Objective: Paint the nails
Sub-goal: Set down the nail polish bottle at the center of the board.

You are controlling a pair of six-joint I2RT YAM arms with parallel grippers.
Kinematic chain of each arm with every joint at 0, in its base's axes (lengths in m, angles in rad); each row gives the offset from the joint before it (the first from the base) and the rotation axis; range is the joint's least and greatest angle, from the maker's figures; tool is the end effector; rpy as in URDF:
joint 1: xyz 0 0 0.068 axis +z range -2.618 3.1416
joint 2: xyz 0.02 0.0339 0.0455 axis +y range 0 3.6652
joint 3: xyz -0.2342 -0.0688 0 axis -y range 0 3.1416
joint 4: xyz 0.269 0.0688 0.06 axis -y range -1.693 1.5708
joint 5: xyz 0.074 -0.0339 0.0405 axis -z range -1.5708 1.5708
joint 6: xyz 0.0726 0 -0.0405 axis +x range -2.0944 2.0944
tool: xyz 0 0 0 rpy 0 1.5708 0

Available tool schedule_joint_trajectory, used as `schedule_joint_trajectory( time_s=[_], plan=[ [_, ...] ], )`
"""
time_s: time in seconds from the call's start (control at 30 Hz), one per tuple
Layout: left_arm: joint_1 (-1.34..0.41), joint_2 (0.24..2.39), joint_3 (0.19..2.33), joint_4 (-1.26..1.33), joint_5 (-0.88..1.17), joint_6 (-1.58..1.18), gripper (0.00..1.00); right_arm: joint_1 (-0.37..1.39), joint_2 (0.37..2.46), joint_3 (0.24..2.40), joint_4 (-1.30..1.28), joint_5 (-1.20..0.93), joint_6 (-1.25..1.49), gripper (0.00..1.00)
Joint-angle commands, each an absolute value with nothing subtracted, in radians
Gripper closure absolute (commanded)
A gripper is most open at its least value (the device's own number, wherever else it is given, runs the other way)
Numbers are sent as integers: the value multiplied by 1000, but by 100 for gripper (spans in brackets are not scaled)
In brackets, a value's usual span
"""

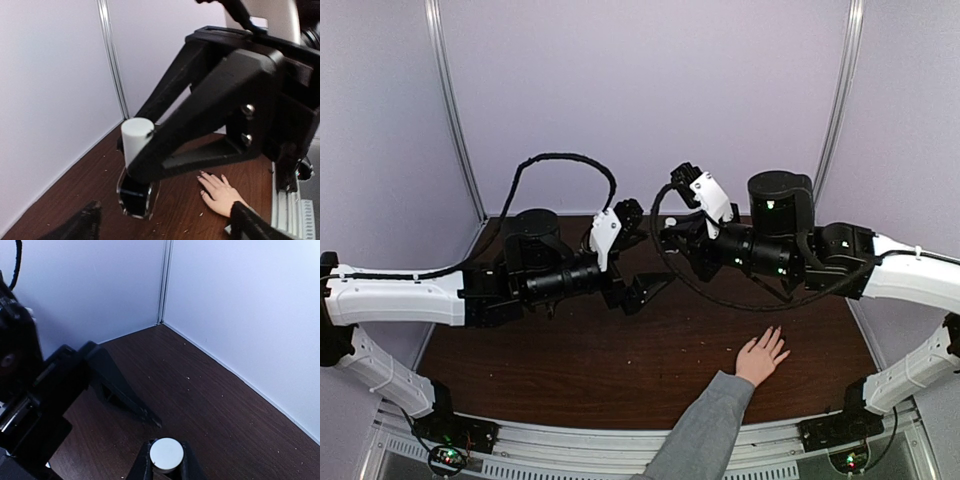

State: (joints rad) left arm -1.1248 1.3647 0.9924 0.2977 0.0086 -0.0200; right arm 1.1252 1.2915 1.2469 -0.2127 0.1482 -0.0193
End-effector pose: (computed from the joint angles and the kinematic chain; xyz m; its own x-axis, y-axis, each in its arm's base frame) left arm 0.1680 -0.3527 0.2899 -0.0503 0.0588 -0.9970 0.9050 0.4249 -0.0206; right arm 0.1682 0.3273 0.3495 -0.0936 -0.2403 -0.9662 -0.8329 0.5506 -0.0562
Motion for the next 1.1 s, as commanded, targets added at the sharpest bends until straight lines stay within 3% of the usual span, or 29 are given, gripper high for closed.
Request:
schedule_joint_trajectory(
  time_s=[0.0, 0.33, 0.77, 1.07],
  plan=[
    [-1105, 1313, 973, 283, -6, -59, 3, 1068, 1259, 1214, -153, 158, 0, 100],
    [-1066, 1152, 876, 209, -95, -122, 2, 904, 1318, 1082, 20, 85, 57, 100],
    [-1016, 1005, 812, 115, -227, -165, 2, 877, 1775, 982, 449, -58, 70, 100],
    [-974, 979, 812, 58, -247, -216, 2, 875, 1940, 948, 660, -81, 100, 100]
  ],
)
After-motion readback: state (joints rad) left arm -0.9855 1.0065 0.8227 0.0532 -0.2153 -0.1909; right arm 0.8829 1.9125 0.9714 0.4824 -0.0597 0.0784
